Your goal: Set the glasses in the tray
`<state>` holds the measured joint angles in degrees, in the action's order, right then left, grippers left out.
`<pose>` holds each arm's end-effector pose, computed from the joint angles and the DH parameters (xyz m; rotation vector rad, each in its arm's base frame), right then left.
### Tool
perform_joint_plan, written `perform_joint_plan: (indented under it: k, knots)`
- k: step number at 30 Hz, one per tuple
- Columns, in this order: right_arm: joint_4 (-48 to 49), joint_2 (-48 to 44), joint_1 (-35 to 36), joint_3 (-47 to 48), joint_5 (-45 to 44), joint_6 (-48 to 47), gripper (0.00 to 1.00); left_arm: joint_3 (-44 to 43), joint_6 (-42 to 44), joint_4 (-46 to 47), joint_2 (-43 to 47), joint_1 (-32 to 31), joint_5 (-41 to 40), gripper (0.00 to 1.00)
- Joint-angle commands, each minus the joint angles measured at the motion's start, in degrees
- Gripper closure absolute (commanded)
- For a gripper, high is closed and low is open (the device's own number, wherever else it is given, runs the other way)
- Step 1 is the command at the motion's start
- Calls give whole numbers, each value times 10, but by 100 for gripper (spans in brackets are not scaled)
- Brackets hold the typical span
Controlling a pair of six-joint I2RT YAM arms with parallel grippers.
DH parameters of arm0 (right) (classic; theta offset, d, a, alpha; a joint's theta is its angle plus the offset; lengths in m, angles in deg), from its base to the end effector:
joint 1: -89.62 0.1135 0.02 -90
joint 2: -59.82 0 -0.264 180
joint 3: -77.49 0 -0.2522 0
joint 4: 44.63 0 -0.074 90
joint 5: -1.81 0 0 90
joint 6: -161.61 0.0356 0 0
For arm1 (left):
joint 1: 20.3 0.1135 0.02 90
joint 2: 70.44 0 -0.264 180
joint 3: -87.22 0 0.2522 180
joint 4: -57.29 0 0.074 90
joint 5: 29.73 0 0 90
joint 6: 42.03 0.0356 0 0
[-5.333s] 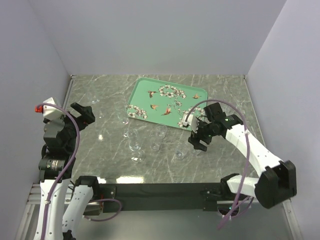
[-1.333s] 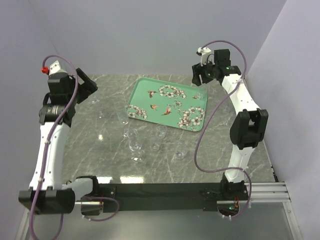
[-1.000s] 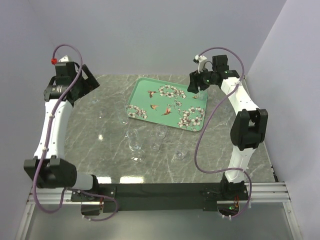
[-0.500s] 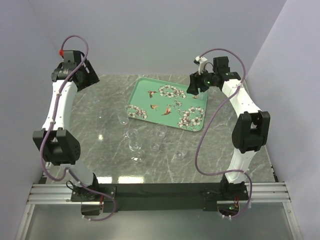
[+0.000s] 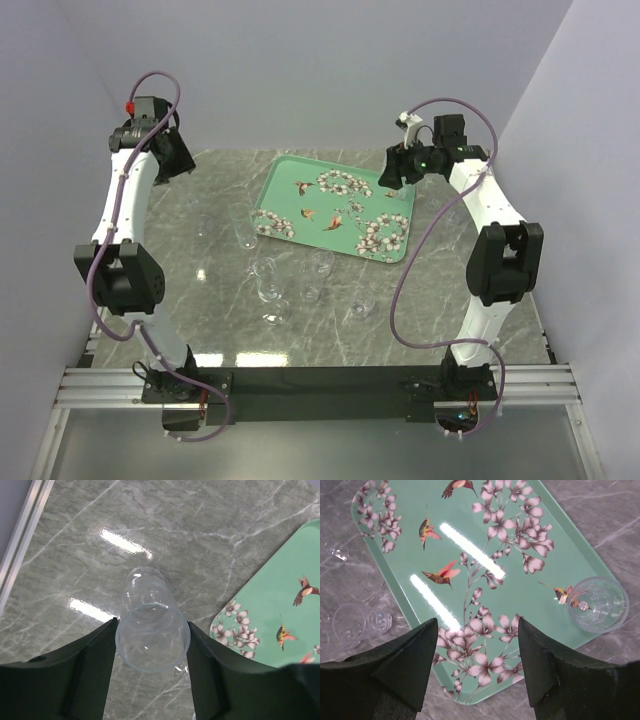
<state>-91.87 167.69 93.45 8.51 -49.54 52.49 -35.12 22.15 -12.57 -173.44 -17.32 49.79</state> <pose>0.4235 0.0506 0.3078 -0.7554 2.0842 0.6386 0.3858 0.0266 0.3701 -0.6823 2.3354 0.0458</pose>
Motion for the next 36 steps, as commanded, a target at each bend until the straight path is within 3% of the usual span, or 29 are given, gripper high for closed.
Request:
perform_joint_plan:
  k: [1, 12, 29, 36]
  knots:
    - [19, -16, -5, 7, 13, 5, 28, -43, 4, -21, -11, -1, -14, 41]
    - [24, -14, -15, 4, 19, 8, 28, -124, 11, -53, -44, -25, -39, 68]
    - [37, -19, -23, -8, 34, 14, 28, -249, 9, -32, -103, -87, -9, 73]
    - [37, -21, -25, -14, 36, 12, 28, -260, 6, 5, -112, -105, 18, 74]
